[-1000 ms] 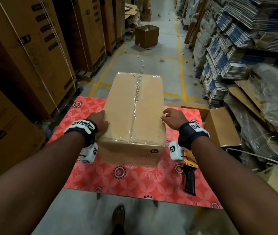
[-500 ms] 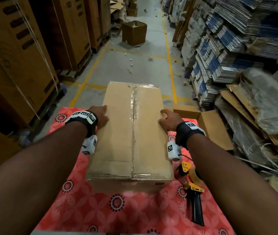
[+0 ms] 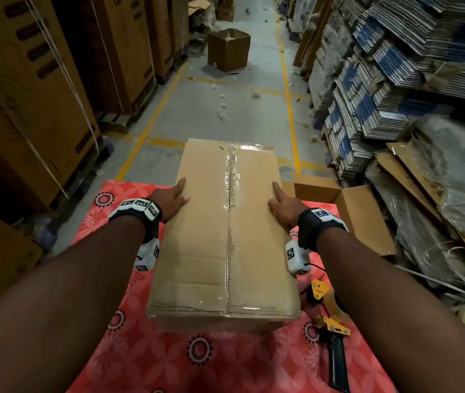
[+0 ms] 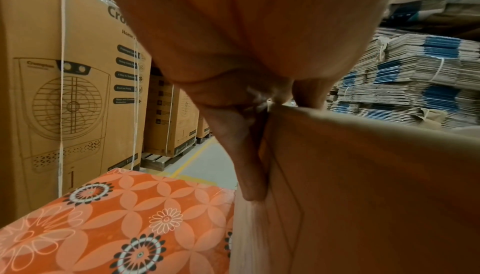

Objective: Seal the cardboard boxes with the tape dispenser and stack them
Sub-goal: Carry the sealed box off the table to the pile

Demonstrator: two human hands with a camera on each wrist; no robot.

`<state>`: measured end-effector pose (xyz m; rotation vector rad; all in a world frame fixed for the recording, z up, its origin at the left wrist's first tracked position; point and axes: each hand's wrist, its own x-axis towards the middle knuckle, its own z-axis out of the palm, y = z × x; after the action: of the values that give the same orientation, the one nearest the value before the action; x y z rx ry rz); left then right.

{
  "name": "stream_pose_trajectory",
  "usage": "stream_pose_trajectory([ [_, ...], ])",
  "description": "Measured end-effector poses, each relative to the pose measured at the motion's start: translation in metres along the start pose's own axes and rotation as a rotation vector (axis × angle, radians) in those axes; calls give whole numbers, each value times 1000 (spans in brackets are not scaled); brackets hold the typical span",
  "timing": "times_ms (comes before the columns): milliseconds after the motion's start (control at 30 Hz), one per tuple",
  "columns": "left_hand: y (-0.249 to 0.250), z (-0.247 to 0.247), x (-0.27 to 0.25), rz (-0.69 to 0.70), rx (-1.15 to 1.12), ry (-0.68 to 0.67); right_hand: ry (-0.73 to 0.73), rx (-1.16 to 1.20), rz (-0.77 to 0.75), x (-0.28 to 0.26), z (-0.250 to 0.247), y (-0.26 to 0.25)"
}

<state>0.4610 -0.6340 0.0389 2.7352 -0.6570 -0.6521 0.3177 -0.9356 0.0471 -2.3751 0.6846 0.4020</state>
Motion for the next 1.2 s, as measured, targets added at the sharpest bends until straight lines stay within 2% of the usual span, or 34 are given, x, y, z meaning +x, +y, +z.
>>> stream_pose_trajectory([
  [500, 7, 3, -25, -21, 157, -10, -58, 43, -37, -39, 11, 12],
  [867, 25, 25, -98, -40, 200, 41, -34, 56, -105, -104, 20, 38],
  [1200, 59, 12, -179, -45, 310, 121, 29, 78, -157, -184, 10, 56],
])
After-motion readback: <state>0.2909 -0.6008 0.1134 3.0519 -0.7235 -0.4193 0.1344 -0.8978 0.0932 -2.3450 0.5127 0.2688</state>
